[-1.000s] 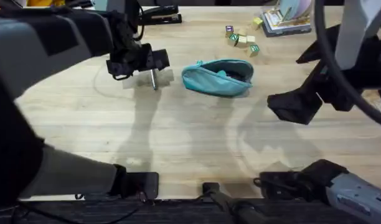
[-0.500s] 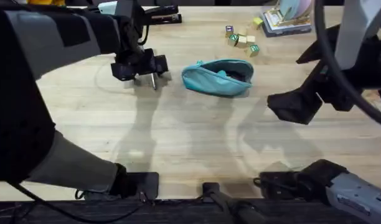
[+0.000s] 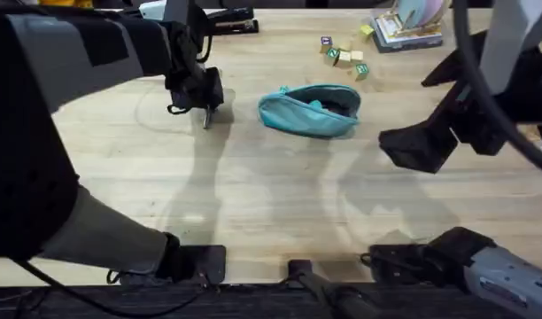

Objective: Unzip the bag, pick up the pens from the table one at a time and place them inside, then zip the bag closed.

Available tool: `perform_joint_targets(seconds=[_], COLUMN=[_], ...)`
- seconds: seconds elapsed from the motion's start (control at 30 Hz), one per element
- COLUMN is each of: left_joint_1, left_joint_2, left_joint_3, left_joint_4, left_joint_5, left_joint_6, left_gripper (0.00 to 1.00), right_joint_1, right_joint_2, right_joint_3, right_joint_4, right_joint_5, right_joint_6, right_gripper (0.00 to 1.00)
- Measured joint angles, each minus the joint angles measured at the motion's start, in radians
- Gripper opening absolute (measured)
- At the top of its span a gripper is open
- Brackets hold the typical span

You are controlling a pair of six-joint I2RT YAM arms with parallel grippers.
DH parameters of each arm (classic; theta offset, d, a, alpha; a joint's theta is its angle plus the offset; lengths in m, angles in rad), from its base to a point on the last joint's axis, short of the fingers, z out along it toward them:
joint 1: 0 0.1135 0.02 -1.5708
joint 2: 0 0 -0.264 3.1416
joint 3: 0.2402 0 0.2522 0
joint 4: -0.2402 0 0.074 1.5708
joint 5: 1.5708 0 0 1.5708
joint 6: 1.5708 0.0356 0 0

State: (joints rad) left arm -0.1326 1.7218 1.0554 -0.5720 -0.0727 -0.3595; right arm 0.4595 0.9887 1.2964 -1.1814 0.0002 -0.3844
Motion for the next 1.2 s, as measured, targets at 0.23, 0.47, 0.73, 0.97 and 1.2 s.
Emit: perform_joint_targets(seconds=[0.23,0.47,0.73,0.97,1.2], left_joint_1=[-0.008,-0.104,-0.283,-0.377,-0.379], left_joint_2=[0.000,-0.036,-0.198,-0.241,-0.241], left_joint_3=[0.013,0.092,0.135,0.136,0.136], left_joint_4=[-0.011,0.031,0.227,0.328,0.318], left_joint_5=[-0.001,-0.002,-0.001,0.275,0.634], left_joint_6=[0.000,0.036,0.154,0.329,0.548], left_gripper=[0.043,0.044,0.043,0.043,0.043], right_joint_1=[0.000,0.000,0.000,0.000,0.000], right_joint_2=[-0.095,-0.179,-0.228,-0.230,-0.230], right_joint_3=[-0.001,-0.001,-0.001,-0.001,-0.001], right_joint_4=[0.033,0.034,0.034,0.034,0.034], right_joint_5=[0.000,0.000,0.000,0.000,0.000], right_joint_6=[0.008,0.041,0.088,0.094,0.094], right_gripper=[0.998,0.998,0.997,0.998,0.998])
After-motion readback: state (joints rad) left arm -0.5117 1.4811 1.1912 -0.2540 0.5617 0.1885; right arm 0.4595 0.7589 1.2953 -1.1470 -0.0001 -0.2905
